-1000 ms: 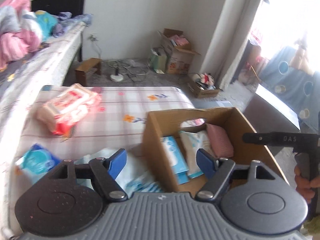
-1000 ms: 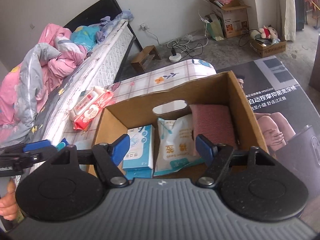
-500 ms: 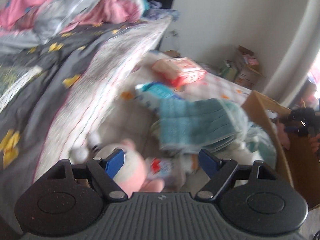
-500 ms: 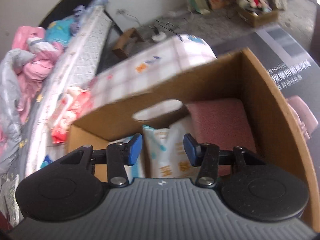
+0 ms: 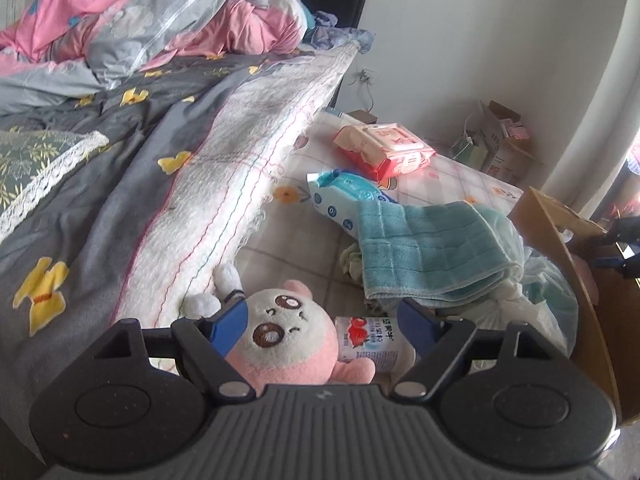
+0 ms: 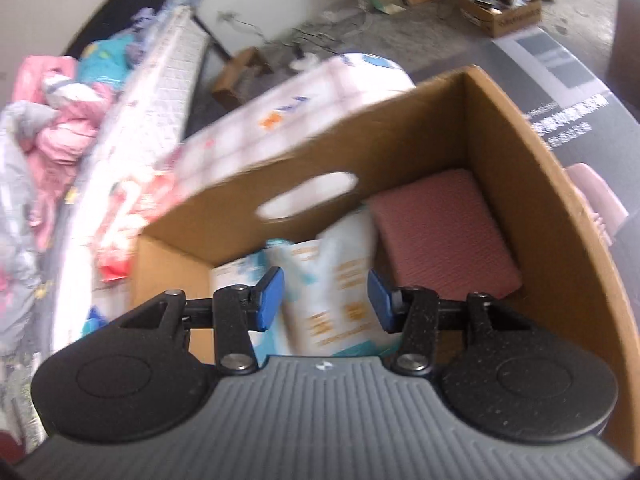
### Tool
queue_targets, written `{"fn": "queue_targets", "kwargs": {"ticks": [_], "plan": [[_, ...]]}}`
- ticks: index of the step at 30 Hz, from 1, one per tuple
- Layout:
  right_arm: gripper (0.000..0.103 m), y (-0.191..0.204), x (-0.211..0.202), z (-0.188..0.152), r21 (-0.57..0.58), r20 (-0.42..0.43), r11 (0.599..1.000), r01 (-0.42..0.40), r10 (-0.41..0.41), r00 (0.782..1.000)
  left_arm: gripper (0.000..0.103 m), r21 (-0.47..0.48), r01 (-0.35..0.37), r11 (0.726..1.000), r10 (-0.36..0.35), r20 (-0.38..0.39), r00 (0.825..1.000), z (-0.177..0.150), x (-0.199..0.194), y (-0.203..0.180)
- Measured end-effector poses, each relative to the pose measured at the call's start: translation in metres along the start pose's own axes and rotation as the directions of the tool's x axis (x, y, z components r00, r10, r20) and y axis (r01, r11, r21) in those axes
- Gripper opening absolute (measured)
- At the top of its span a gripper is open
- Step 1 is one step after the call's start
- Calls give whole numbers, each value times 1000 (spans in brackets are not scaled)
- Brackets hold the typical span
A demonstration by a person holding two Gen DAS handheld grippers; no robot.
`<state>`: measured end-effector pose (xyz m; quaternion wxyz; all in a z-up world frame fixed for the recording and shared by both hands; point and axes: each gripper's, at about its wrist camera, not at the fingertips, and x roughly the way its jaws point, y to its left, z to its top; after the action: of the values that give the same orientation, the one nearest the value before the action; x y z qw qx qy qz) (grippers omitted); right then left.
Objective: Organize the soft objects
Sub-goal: 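Withdraw the right gripper from the box back to the pile, then grasp the blue wet-wipes pack with the right gripper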
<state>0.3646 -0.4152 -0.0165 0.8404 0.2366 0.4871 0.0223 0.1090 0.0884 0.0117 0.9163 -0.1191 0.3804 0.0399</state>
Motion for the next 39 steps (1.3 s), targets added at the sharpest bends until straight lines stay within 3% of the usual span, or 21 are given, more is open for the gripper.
{"fn": "queue_targets", "kwargs": {"ticks": [4,10,17,23,29,39], "plan": [[58,28,-39,-27,-50,32,993,-110,112,993,86,20,12,1000,-12,14,1000,-3,-6,3],[60,77,-91,-80,-166,55,951,-259,272,961,87,55,32,998,-33,11,999,-14,-14,8],[60,134,-111,-137,-224,23,895,-386,401,916,87,127,30,991,-32,15,999,-34,-22,7],[60,173,-97,-179,-226,-27,868,-443,449,893,87,118,56,991,-57,6,998,-44,-25,14],[60,181,-72,-208,-136,-43,866,-481,480,876,87,151,83,985,-89,35,995,-39,-24,9],[60,187,-55,-221,-124,-21,887,-445,446,895,75,32,152,988,-152,-3,988,8,19,3]]}}
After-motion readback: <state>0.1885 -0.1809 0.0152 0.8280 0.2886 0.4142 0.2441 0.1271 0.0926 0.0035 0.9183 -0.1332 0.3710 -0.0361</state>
